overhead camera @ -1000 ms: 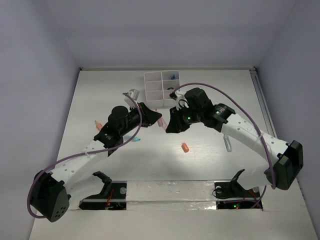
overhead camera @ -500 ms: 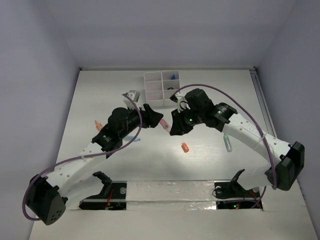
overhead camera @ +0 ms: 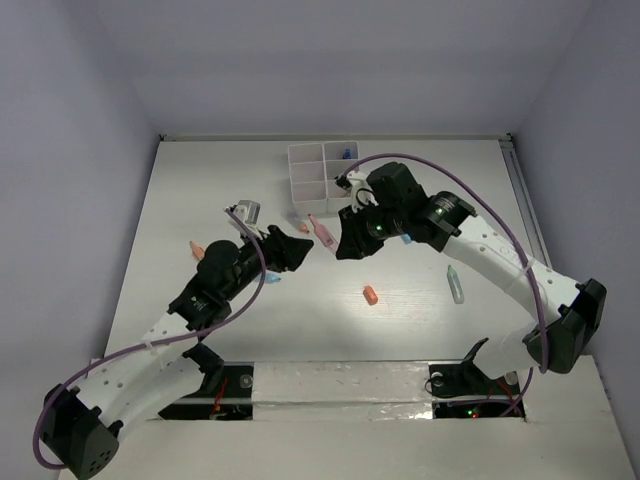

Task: Sort the stationery into containers
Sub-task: Close the pen cap on the pen.

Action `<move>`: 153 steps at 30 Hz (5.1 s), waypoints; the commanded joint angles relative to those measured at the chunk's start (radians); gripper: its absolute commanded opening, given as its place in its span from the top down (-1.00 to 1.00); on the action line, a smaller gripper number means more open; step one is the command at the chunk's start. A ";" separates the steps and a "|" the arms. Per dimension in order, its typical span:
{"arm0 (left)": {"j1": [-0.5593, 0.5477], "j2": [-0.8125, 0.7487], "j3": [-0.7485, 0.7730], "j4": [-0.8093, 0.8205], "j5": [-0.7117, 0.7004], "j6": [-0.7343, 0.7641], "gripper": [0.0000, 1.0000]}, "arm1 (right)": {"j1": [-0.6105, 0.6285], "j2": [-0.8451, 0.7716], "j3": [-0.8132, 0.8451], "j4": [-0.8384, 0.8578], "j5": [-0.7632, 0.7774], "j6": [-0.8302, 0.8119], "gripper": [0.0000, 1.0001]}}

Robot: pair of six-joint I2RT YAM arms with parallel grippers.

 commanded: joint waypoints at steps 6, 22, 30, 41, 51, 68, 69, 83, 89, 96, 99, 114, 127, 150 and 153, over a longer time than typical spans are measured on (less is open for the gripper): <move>-0.004 0.047 0.016 0.228 0.053 -0.070 -0.17 | -0.003 0.000 -0.005 0.002 -0.022 0.000 1.00; -0.013 0.219 0.059 0.321 0.044 -0.087 0.39 | 0.016 -0.020 -0.046 0.024 -0.028 -0.008 1.00; -0.042 0.250 0.071 0.326 0.012 -0.064 0.50 | 0.025 -0.017 -0.065 0.014 -0.026 -0.017 1.00; -0.151 0.273 0.109 0.253 -0.143 0.028 0.74 | 0.034 -0.031 -0.059 -0.047 0.003 -0.034 1.00; -0.185 0.212 0.072 0.233 -0.129 0.125 0.35 | 0.034 -0.043 0.090 -0.185 0.124 -0.074 1.00; -0.194 -0.028 -0.020 0.142 -0.246 0.073 -0.38 | 0.013 0.027 0.196 -0.246 0.104 -0.088 1.00; -0.194 -0.057 -0.041 0.142 -0.242 0.068 -0.38 | 0.013 0.032 0.201 -0.245 0.106 -0.086 1.00; -0.194 0.021 -0.060 0.314 -0.081 0.119 0.00 | -0.007 0.073 0.331 -0.240 0.067 -0.019 1.00; -0.194 0.080 -0.026 0.372 -0.084 0.131 0.01 | -0.007 0.067 0.322 -0.223 0.044 -0.012 1.00; -0.194 0.127 -0.024 0.450 -0.166 0.125 0.09 | -0.016 0.052 0.302 -0.202 0.017 -0.009 1.00; -0.194 0.135 -0.024 0.481 -0.196 0.125 0.09 | -0.016 0.044 0.288 -0.194 0.004 -0.009 1.00; -0.213 0.190 -0.003 0.545 -0.160 0.150 0.09 | -0.035 0.023 0.251 -0.171 -0.031 0.000 1.00; -0.222 0.147 0.002 0.486 -0.222 0.153 0.79 | -0.044 0.007 0.236 -0.170 -0.043 0.004 1.00; -0.231 0.071 -0.047 0.311 -0.111 0.215 1.00 | -0.062 0.015 0.440 -0.181 0.204 -0.005 1.00; -0.242 0.055 -0.047 0.297 -0.109 0.219 1.00 | -0.062 0.004 0.442 -0.101 0.228 0.006 1.00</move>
